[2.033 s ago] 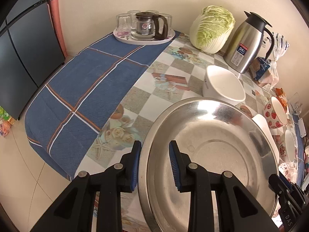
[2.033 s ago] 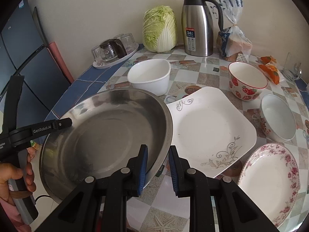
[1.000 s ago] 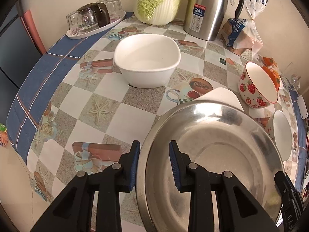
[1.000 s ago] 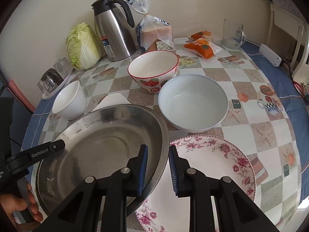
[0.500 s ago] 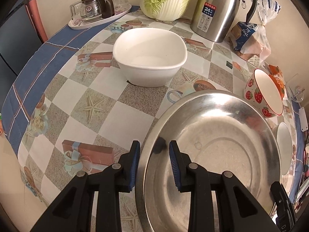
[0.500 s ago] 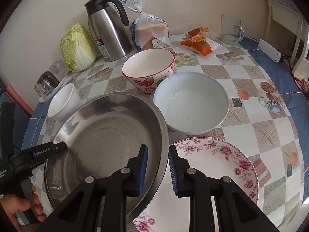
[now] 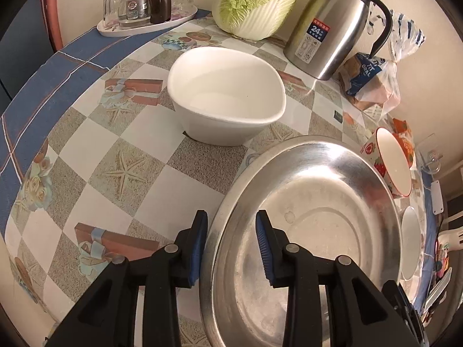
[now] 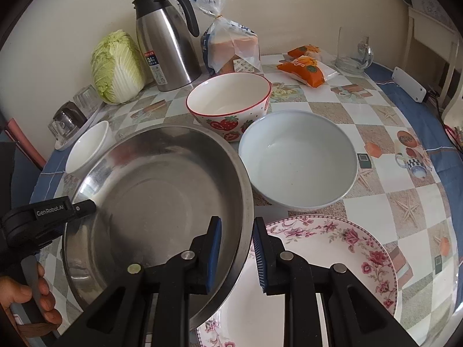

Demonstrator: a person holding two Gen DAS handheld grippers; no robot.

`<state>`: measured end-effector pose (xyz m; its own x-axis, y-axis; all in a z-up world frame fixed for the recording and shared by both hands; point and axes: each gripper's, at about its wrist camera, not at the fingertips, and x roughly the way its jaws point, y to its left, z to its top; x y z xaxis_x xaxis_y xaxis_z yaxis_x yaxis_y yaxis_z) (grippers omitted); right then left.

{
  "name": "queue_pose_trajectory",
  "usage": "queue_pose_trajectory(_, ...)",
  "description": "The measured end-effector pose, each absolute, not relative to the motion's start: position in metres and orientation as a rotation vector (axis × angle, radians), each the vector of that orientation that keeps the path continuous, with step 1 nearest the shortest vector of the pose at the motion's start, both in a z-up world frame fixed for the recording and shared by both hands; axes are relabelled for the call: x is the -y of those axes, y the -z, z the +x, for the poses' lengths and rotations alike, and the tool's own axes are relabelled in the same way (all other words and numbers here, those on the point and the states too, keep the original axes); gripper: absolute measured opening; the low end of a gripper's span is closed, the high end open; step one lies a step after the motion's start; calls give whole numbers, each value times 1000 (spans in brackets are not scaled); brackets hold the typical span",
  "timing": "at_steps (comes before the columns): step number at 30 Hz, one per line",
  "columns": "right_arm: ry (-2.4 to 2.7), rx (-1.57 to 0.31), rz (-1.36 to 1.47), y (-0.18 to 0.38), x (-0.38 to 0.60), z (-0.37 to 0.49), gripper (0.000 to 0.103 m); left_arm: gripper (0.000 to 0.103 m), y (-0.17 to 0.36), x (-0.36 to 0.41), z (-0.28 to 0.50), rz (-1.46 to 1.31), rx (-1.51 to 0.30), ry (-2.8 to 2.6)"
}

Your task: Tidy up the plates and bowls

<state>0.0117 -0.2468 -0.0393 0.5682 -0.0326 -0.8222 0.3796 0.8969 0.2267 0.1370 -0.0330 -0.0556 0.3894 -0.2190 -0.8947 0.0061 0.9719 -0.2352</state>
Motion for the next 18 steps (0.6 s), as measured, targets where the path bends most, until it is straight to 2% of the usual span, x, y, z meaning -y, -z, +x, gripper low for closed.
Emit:
queue_pose_trajectory(7,263,-898,391,41,247,17,24,39,54,37,143,-206,-1140,205)
queue_pose_trajectory(18,262,-933,327,43,239,19,24,41,55,31,141,-240,-1184,195)
